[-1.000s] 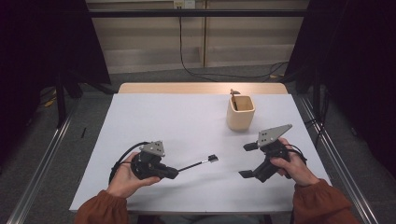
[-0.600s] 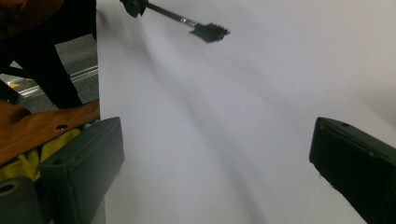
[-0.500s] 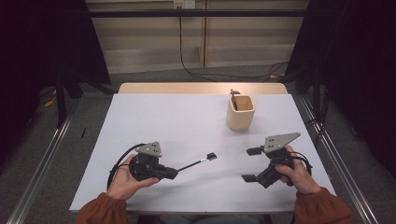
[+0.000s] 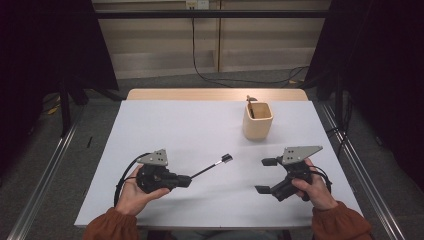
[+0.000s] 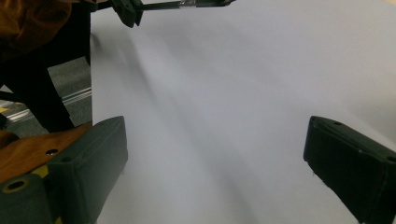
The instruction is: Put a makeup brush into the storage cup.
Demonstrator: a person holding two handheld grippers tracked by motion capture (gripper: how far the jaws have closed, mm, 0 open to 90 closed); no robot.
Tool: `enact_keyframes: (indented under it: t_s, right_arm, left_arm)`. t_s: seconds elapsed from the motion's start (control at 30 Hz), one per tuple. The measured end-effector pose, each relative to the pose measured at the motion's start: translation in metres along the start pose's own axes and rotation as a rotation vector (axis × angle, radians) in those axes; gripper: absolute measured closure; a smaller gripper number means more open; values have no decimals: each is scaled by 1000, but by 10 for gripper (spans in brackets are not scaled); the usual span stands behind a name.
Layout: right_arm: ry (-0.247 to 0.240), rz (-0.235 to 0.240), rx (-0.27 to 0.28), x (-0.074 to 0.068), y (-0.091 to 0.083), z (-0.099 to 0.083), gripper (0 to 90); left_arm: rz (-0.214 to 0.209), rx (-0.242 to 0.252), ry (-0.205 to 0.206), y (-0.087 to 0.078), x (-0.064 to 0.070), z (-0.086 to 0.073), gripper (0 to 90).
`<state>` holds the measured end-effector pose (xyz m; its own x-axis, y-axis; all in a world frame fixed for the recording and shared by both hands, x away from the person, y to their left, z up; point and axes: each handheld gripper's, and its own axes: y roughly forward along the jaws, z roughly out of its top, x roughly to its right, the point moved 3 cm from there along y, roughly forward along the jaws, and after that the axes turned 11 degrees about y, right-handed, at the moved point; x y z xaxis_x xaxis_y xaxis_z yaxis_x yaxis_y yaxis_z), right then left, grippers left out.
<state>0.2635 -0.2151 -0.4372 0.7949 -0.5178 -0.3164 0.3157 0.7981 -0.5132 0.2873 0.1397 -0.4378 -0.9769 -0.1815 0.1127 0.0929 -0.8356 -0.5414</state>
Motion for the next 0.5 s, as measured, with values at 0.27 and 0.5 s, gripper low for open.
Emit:
enact_keyframes:
  t_s: [0.27, 0.5]
  right_arm:
    - [1, 28, 22, -4, 2, 2, 56]
    - [-6, 41, 45, -6, 5, 4, 57]
  left_arm:
    - [29, 56, 24, 0, 3, 4, 856]
    - [79, 113, 39, -1, 4, 7, 856]
